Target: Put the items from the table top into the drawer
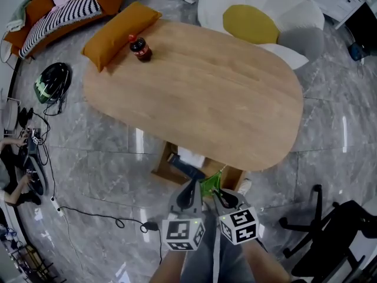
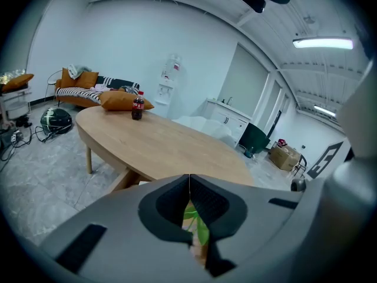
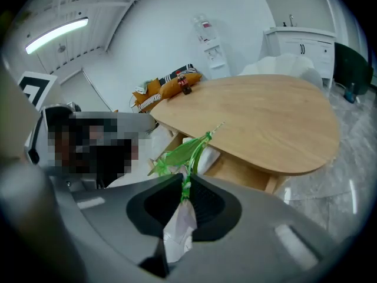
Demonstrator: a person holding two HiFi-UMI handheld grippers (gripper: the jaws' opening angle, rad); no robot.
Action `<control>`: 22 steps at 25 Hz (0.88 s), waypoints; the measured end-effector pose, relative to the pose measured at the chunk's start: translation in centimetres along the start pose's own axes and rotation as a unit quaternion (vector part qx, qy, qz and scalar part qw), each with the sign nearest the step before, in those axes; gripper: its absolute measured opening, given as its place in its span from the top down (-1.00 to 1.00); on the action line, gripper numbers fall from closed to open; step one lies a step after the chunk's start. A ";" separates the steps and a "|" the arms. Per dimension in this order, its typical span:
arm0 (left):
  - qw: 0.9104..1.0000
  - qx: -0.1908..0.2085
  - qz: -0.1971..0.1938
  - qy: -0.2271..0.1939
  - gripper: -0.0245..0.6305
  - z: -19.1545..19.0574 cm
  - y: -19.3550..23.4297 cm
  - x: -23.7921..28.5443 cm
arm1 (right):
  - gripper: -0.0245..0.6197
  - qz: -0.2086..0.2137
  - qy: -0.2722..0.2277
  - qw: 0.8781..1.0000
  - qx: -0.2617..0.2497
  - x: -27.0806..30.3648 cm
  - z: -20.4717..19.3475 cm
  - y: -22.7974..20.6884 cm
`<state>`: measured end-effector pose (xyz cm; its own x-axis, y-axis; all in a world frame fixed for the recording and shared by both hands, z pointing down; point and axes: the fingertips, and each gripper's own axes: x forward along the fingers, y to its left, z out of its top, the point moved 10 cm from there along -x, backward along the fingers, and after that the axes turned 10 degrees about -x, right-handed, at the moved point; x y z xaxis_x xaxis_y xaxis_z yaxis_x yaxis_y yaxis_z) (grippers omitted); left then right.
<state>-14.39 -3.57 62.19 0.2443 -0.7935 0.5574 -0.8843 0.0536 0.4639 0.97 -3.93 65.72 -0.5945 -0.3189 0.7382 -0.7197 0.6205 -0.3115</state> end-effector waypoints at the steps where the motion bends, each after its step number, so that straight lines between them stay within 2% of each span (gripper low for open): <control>1: 1.000 0.000 -0.004 0.002 0.89 0.0 0.0 0.0 | 0.80 0.002 0.001 1.000 0.009 0.2 -0.2 -0.1; 6: 1.000 0.001 -0.026 0.009 0.89 -0.6 -0.5 0.1 | 0.80 0.015 0.002 0.997 0.079 1.0 -1.8 -0.5; 11: 1.000 0.004 -0.025 0.016 0.89 -1.3 -0.4 0.4 | 0.80 0.018 0.023 0.996 0.083 1.9 -3.3 -0.1; 22: 0.999 0.003 -0.033 0.042 0.89 -2.3 0.4 0.9 | 0.80 -0.004 0.034 0.989 0.143 3.6 -4.6 -2.0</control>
<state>-13.62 -2.91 64.45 0.3339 -0.7421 0.5812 -0.8675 -0.0007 0.4975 1.85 -3.03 71.75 -0.5698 -0.2682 0.7768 -0.8020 0.3875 -0.4545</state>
